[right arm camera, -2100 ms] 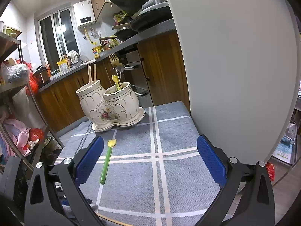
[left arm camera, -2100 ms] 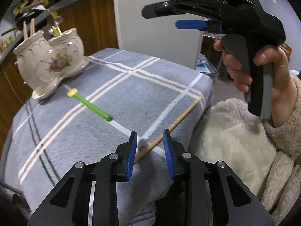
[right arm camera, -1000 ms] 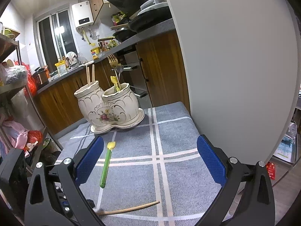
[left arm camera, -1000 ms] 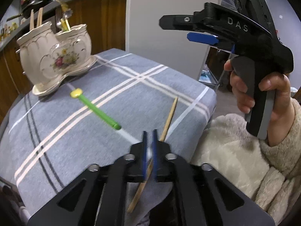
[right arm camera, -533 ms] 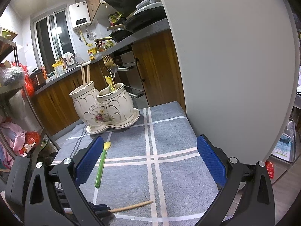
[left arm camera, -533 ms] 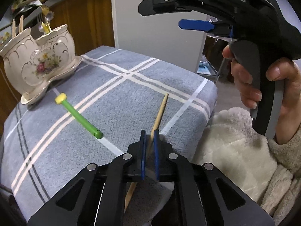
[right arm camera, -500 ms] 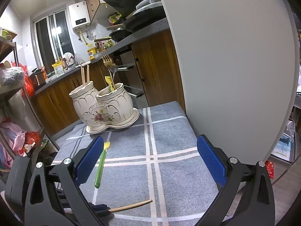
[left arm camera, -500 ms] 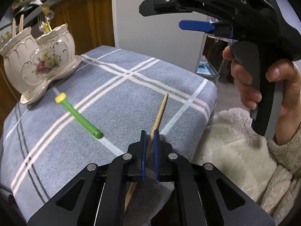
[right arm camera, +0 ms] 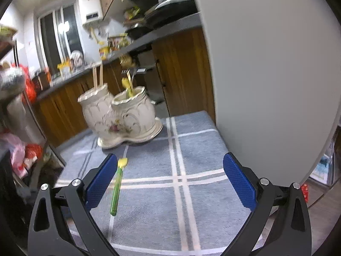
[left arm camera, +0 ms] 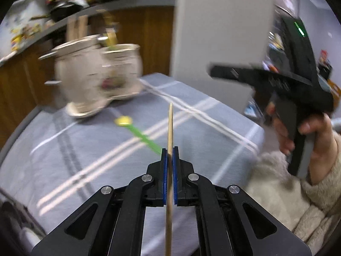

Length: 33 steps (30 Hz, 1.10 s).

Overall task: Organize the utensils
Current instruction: 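Lift the chopstick with the left tool while the right tool reaches for the green spoon, then grasp the green-handled yellow spoon with the right tool and lift it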

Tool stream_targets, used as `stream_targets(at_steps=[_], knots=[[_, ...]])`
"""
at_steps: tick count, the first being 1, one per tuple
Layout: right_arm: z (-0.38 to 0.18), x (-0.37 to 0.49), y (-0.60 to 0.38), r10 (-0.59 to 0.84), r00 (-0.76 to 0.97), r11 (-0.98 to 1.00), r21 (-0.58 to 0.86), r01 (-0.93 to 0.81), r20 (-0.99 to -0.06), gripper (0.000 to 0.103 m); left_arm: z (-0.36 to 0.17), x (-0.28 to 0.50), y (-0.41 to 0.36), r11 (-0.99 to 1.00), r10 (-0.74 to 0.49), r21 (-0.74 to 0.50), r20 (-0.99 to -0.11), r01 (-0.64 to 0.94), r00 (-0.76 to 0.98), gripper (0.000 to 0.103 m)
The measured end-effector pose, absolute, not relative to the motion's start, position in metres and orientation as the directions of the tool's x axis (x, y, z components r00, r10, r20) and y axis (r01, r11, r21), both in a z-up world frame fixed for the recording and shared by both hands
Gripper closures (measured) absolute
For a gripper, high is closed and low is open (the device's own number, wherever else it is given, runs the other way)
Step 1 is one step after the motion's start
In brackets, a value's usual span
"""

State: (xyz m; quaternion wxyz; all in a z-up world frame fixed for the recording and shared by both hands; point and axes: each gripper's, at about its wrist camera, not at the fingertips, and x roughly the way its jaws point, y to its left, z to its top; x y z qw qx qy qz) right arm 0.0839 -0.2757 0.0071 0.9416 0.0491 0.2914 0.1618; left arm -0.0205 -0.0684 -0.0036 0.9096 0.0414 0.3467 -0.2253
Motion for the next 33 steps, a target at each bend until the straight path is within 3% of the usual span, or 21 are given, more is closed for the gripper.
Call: stream_targets(at_steps=[2, 11, 15, 18, 28, 33], knots=[[0.0, 0.091, -0.261, 0.344, 0.736, 0.938, 0.173, -0.302, -0.582, 0.009, -0.007, -0.012, -0.047, 0.919, -0.356, -0.113, -0.653, 0.378, 0.669, 0.098], [-0.026, 0.11, -0.177, 0.385, 0.548, 0.869, 0.091, -0.487, -0.743, 0.059, -0.02, 0.009, -0.007, 0.964, -0.257, -0.13, -0.683, 0.232, 0.684, 0.098], [-0.034, 0.116, -0.15, 0.354, 0.504, 0.848, 0.043, -0.528, -0.788, 0.072, -0.024, 0.014, -0.004, 0.969, -0.236, -0.122, -0.702, 0.214, 0.671, 0.098], [-0.042, 0.126, -0.143, 0.341, 0.46, 0.844, 0.052, -0.533, -0.82, 0.077, -0.026, 0.014, -0.006, 0.97, -0.228, -0.106, -0.718, 0.22, 0.658, 0.098], [-0.05, 0.14, -0.139, 0.305, 0.374, 0.817, 0.039, -0.575, -0.876, 0.08, -0.027, 0.021, -0.012, 0.955, -0.207, -0.045, -0.808, 0.292, 0.551, 0.098], [-0.05, 0.14, -0.127, 0.29, 0.375, 0.787, -0.004, -0.617, -0.88, 0.084, -0.029, 0.024, -0.017, 0.942, -0.219, -0.047, -0.838, 0.333, 0.5, 0.082]])
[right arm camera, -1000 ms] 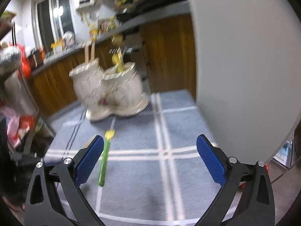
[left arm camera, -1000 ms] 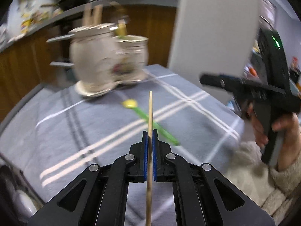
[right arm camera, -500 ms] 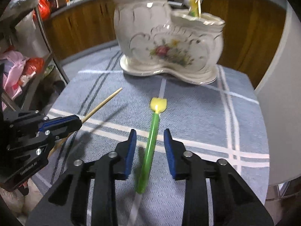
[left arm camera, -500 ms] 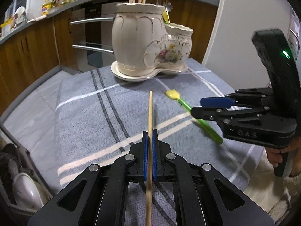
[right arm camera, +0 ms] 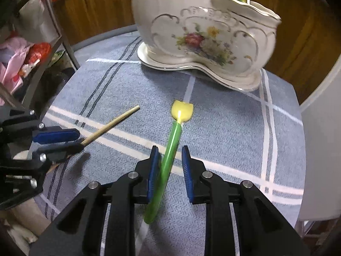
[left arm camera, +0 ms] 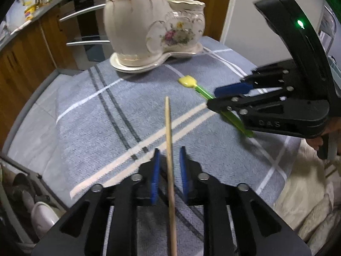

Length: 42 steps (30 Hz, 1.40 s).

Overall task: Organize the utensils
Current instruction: 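Grasp the green-handled yellow spoon with the right tool and lift it, then lower the chopstick into the tall cup while the right tool lowers the green spoon into the small cup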

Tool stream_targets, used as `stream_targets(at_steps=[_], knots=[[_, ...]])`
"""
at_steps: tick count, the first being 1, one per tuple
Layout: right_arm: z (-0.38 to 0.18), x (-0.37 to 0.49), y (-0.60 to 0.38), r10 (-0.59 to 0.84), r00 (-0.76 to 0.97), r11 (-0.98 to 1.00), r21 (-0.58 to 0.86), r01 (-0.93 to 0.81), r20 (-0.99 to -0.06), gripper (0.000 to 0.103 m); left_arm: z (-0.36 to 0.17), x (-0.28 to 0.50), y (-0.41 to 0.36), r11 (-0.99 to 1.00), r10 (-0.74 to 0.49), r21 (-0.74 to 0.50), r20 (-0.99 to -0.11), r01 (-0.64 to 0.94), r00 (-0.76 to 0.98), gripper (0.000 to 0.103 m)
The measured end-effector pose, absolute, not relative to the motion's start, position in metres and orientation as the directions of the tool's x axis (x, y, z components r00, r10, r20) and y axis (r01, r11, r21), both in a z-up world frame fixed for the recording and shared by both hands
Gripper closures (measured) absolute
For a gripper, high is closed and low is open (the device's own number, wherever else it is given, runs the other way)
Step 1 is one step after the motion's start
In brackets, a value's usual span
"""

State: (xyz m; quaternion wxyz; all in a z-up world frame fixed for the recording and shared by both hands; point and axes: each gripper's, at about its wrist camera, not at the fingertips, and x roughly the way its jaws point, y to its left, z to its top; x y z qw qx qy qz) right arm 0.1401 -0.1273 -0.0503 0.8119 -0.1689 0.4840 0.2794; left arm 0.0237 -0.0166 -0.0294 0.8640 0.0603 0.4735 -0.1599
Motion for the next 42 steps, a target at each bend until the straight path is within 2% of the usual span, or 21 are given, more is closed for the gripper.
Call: stream_targets(at_steps=[2, 5, 8, 14, 17, 23, 30, 36, 42], knots=[[-0.051, 0.141, -0.12, 0.298, 0.367, 0.779, 0.003, -0.626, -0.881, 0.091, -0.032, 0.024, -0.019, 0.937, -0.214, -0.038, -0.85, 0.349, 0.481, 0.082], [-0.051, 0.142, -0.119, 0.311, 0.364, 0.774, 0.012, -0.633, -0.878, 0.092, -0.032, 0.023, -0.022, 0.929, -0.194, -0.006, -0.86, 0.37, 0.472, 0.083], [-0.052, 0.141, -0.123, 0.33, 0.371, 0.777, 0.027, -0.629, -0.868, 0.093, -0.033, 0.025, -0.022, 0.932, -0.153, 0.04, -0.859, 0.362, 0.488, 0.098], [-0.046, 0.134, -0.143, 0.388, 0.413, 0.787, 0.062, -0.614, -0.824, 0.094, -0.028, 0.02, -0.017, 0.93, -0.217, -0.009, -0.821, 0.369, 0.527, 0.098], [-0.03, 0.125, -0.163, 0.473, 0.444, 0.775, 0.121, -0.62, -0.761, 0.094, -0.015, 0.008, -0.01, 0.928, -0.263, -0.039, -0.775, 0.372, 0.575, 0.098], [0.018, 0.116, -0.192, 0.617, 0.549, 0.744, 0.189, -0.641, -0.565, 0.094, 0.034, -0.009, 0.006, 0.913, -0.37, -0.088, -0.59, 0.398, 0.718, 0.098], [0.066, 0.161, -0.219, 0.613, 0.716, 0.79, 0.241, -0.564, -0.334, 0.094, 0.088, 0.025, 0.022, 0.933, -0.361, -0.136, -0.357, 0.334, 0.862, 0.098], [0.073, 0.216, -0.227, 0.575, 0.786, 0.796, 0.378, -0.473, -0.226, 0.094, 0.116, 0.087, 0.024, 0.935, -0.328, -0.207, -0.2, 0.287, 0.923, 0.098], [0.068, 0.243, -0.213, 0.533, 0.833, 0.811, 0.37, -0.453, -0.15, 0.094, 0.128, 0.134, 0.022, 0.937, -0.258, -0.264, -0.087, 0.227, 0.962, 0.098]])
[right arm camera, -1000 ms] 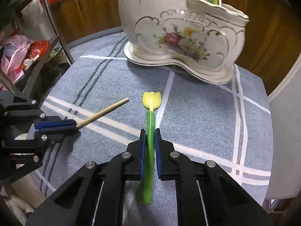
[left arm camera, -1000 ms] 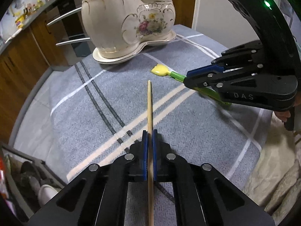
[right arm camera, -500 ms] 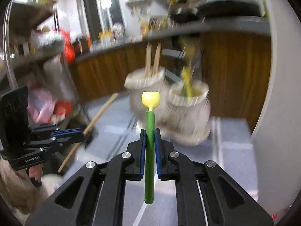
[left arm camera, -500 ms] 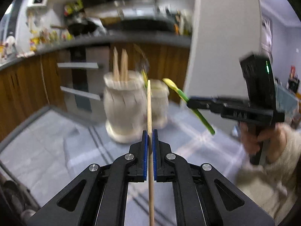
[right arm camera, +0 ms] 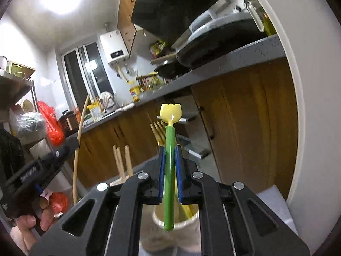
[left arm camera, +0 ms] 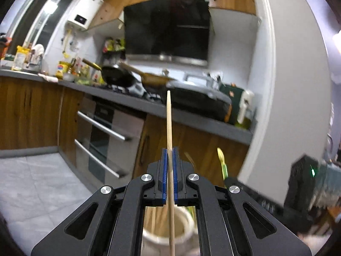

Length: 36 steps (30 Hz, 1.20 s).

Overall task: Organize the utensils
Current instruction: 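Lower the chopstick into the tall cup while the right tool lowers the green spoon into the small cup, then open both tools and pull them back from the holder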

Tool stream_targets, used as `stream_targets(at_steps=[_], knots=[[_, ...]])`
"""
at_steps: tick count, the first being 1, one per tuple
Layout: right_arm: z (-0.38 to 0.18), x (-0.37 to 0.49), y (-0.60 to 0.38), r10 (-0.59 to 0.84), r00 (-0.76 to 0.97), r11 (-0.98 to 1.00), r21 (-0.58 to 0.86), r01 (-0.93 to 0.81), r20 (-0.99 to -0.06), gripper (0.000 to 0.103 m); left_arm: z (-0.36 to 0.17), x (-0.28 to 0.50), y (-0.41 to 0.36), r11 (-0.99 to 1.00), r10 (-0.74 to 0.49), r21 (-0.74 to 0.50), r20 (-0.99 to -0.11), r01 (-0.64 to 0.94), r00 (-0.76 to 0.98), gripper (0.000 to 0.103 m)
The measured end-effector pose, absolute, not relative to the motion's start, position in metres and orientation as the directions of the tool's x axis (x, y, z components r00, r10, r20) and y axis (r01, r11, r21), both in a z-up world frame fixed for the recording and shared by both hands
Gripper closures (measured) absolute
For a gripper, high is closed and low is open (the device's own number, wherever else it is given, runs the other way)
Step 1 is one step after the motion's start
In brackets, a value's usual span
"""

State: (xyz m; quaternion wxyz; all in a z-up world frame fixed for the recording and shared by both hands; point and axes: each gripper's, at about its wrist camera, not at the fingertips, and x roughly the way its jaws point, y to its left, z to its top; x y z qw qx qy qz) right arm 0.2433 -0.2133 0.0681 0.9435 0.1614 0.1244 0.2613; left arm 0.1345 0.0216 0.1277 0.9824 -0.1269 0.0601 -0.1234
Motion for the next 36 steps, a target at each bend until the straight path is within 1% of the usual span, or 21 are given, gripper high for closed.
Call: stream_targets(at_steps=[3, 7, 10, 15, 20, 23, 27, 32, 36], knots=[[0.063, 0.254, -0.206, 0.506, 0.85, 0.827, 0.362, -0.431, -0.145, 0.094, 0.126, 0.155, 0.021, 0.941, -0.226, -0.277, -0.083, 0.195, 0.971, 0.098], [0.054, 0.26, -0.209, 0.492, 0.859, 0.831, 0.372, -0.414, -0.142, 0.094, 0.113, 0.163, 0.012, 0.971, -0.149, -0.201, -0.081, 0.13, 0.985, 0.098], [0.046, 0.264, -0.204, 0.484, 0.86, 0.842, 0.354, -0.407, -0.162, 0.094, 0.105, 0.167, 0.012, 0.974, -0.138, -0.191, -0.093, 0.119, 0.986, 0.098], [0.036, 0.261, -0.2, 0.484, 0.852, 0.85, 0.338, -0.404, -0.198, 0.094, 0.096, 0.16, 0.012, 0.975, -0.165, -0.17, -0.111, 0.145, 0.98, 0.098], [0.035, 0.255, -0.199, 0.499, 0.834, 0.847, 0.337, -0.412, -0.236, 0.094, 0.086, 0.141, 0.023, 0.967, -0.193, -0.197, -0.142, 0.163, 0.971, 0.098], [0.034, 0.246, -0.198, 0.494, 0.832, 0.857, 0.301, -0.418, -0.252, 0.094, 0.08, 0.131, 0.026, 0.964, -0.213, -0.198, -0.182, 0.176, 0.96, 0.098], [0.03, 0.241, -0.196, 0.485, 0.824, 0.868, 0.278, -0.412, -0.291, 0.094, 0.074, 0.126, 0.026, 0.969, -0.205, -0.182, -0.228, 0.165, 0.952, 0.098], [0.025, 0.239, -0.197, 0.467, 0.822, 0.879, 0.27, -0.393, -0.324, 0.094, 0.071, 0.126, 0.029, 0.97, -0.201, -0.189, -0.255, 0.155, 0.946, 0.097], [0.024, 0.236, -0.199, 0.458, 0.824, 0.883, 0.276, -0.38, -0.332, 0.093, 0.07, 0.124, 0.031, 0.969, -0.201, -0.195, -0.259, 0.153, 0.945, 0.09]])
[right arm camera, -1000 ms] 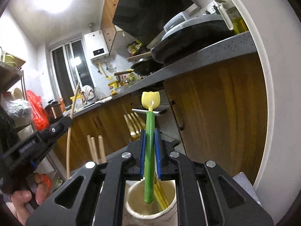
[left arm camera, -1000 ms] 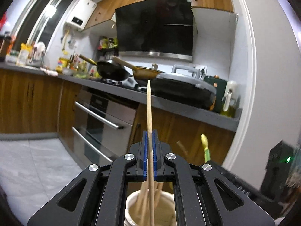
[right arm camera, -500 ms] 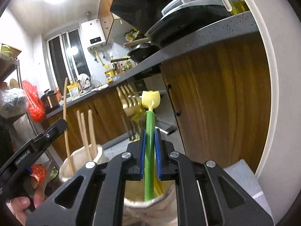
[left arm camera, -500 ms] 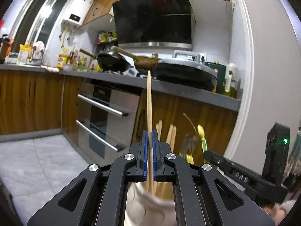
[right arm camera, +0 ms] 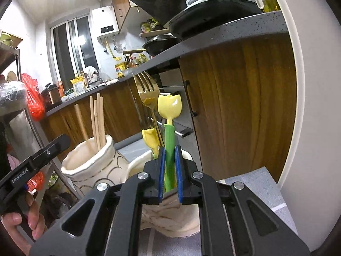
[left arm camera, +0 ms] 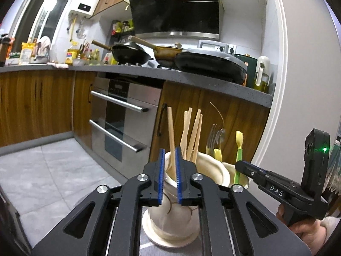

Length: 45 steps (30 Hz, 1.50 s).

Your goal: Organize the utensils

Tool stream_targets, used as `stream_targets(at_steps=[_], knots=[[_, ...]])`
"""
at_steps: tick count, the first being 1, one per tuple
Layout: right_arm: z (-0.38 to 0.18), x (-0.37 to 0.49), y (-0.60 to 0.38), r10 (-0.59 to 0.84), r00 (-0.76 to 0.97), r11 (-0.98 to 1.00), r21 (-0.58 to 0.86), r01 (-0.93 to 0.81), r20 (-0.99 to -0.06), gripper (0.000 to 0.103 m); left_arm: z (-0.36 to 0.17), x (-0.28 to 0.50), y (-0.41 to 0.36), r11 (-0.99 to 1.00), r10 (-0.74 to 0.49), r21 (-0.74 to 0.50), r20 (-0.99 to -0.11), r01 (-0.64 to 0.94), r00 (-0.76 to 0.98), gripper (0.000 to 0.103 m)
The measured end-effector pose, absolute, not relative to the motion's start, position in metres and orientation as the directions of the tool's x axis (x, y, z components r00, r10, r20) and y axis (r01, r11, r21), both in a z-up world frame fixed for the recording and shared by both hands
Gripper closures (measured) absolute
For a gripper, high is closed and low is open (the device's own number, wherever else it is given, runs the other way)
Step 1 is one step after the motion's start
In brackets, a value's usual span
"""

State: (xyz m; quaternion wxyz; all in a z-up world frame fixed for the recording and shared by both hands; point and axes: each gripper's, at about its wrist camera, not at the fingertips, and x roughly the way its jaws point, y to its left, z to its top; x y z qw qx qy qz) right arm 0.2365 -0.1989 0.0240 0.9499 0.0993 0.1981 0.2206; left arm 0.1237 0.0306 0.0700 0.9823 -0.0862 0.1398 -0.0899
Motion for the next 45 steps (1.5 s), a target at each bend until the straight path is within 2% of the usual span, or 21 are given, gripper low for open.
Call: stream_targets(at_steps=[3, 4, 5, 8, 10, 11, 12, 15, 16, 18, 22, 24, 27, 29, 33, 45], knots=[[0.025, 0.232, -0.201, 0.446, 0.831, 0.889, 0.273, -0.369, -0.332, 0.092, 0.071, 0.12, 0.031, 0.971, -0.192, -0.19, -0.254, 0.146, 0.948, 0.09], [0.025, 0.23, -0.202, 0.45, 0.829, 0.887, 0.279, -0.369, -0.333, 0.09, 0.071, 0.117, 0.031, 0.971, -0.191, -0.188, -0.255, 0.145, 0.948, 0.089], [0.025, 0.229, -0.203, 0.451, 0.828, 0.885, 0.283, -0.369, -0.334, 0.084, 0.071, 0.115, 0.031, 0.972, -0.189, -0.184, -0.255, 0.145, 0.948, 0.087], [0.024, 0.22, -0.206, 0.443, 0.831, 0.889, 0.28, -0.361, -0.336, 0.083, 0.07, 0.104, 0.029, 0.977, -0.178, -0.164, -0.259, 0.139, 0.949, 0.083], [0.026, 0.21, -0.208, 0.446, 0.829, 0.888, 0.28, -0.365, -0.336, 0.083, 0.069, 0.095, 0.026, 0.98, -0.17, -0.145, -0.269, 0.135, 0.948, 0.08], [0.027, 0.204, -0.209, 0.446, 0.831, 0.889, 0.271, -0.368, -0.333, 0.081, 0.068, 0.088, 0.024, 0.982, -0.165, -0.134, -0.271, 0.133, 0.948, 0.073], [0.028, 0.197, -0.209, 0.444, 0.833, 0.891, 0.259, -0.372, -0.33, 0.072, 0.067, 0.082, 0.022, 0.984, -0.16, -0.123, -0.272, 0.131, 0.949, 0.063], [0.029, 0.177, -0.207, 0.446, 0.832, 0.894, 0.208, -0.396, -0.329, 0.054, 0.063, 0.064, 0.016, 0.988, -0.141, -0.092, -0.27, 0.121, 0.952, 0.047], [0.03, 0.171, -0.206, 0.444, 0.832, 0.896, 0.185, -0.405, -0.332, 0.052, 0.061, 0.06, 0.014, 0.989, -0.14, -0.088, -0.272, 0.12, 0.952, 0.046], [0.029, 0.16, -0.206, 0.443, 0.834, 0.896, 0.156, -0.415, -0.329, 0.041, 0.057, 0.051, 0.011, 0.99, -0.137, -0.077, -0.28, 0.12, 0.95, 0.039], [0.025, 0.145, -0.208, 0.437, 0.84, 0.899, 0.115, -0.423, -0.323, 0.036, 0.049, 0.035, 0.006, 0.992, -0.123, -0.05, -0.282, 0.113, 0.951, 0.033], [0.023, 0.142, -0.211, 0.437, 0.84, 0.898, 0.113, -0.425, -0.322, 0.028, 0.045, 0.031, 0.005, 0.993, -0.115, -0.045, -0.287, 0.107, 0.951, 0.025], [0.018, 0.142, -0.219, 0.446, 0.835, 0.895, 0.136, -0.426, -0.323, 0.014, 0.038, 0.026, 0.007, 0.996, -0.093, -0.042, -0.29, 0.084, 0.953, 0.022], [0.016, 0.143, -0.226, 0.435, 0.845, 0.9, 0.139, -0.413, -0.311, 0.01, 0.033, 0.025, 0.009, 0.997, -0.077, -0.043, -0.291, 0.068, 0.954, 0.02], [0.016, 0.144, -0.234, 0.415, 0.864, 0.91, 0.129, -0.395, -0.285, 0.005, 0.029, 0.023, 0.01, 0.998, -0.061, -0.037, -0.271, 0.052, 0.961, 0.013], [0.003, 0.138, -0.226, 0.398, 0.886, 0.916, 0.056, -0.396, -0.237, 0.005, 0.021, 0.021, 0.002, 0.998, -0.064, 0.003, -0.277, 0.067, 0.959, 0.01]])
